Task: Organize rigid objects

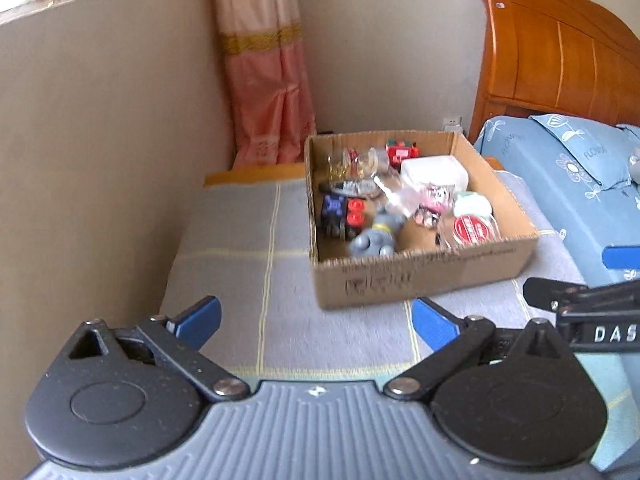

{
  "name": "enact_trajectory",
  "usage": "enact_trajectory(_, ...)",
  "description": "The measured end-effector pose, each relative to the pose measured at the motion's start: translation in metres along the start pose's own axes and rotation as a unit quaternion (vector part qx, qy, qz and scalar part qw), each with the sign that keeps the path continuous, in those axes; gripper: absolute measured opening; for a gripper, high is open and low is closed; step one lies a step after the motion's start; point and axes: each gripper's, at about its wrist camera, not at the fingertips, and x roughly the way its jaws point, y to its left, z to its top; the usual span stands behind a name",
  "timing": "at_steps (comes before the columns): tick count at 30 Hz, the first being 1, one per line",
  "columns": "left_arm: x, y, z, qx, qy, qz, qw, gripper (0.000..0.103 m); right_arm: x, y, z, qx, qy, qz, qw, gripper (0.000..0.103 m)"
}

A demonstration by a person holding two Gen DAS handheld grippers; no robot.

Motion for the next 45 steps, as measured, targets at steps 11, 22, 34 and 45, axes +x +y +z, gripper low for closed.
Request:
enact_trajectory(11, -0.037, -0.009, -0.012, 0.003, -0.023, 0.007, 0.9997, 0.101, -0.048, 0.002, -0.020, 0.031, -0.039, -0.022, 0.999, 0.103)
enact_trajectory(22, -0.044, -0.016, -0.014, 0.007, -0.033, 0.020, 0.9992, 0.101, -0.053, -0.001, -0.020, 0.036, -0.050, -0.027, 0.998, 0.103)
enact_trajectory(34, -0.049, -0.018, -0.012, 0.007, -0.037, 0.024, 0.9990, 0.101, -0.053, 0.000, -0.021, 0.035, -0.051, -0.030, 0.998, 0.103)
enact_trajectory(45, -0.051, -0.019, -0.010, 0.009, -0.038, 0.026, 0.9989, 0.101, -0.053, -0.002, -0.020, 0.035, -0.050, -0.029, 0.998, 0.103)
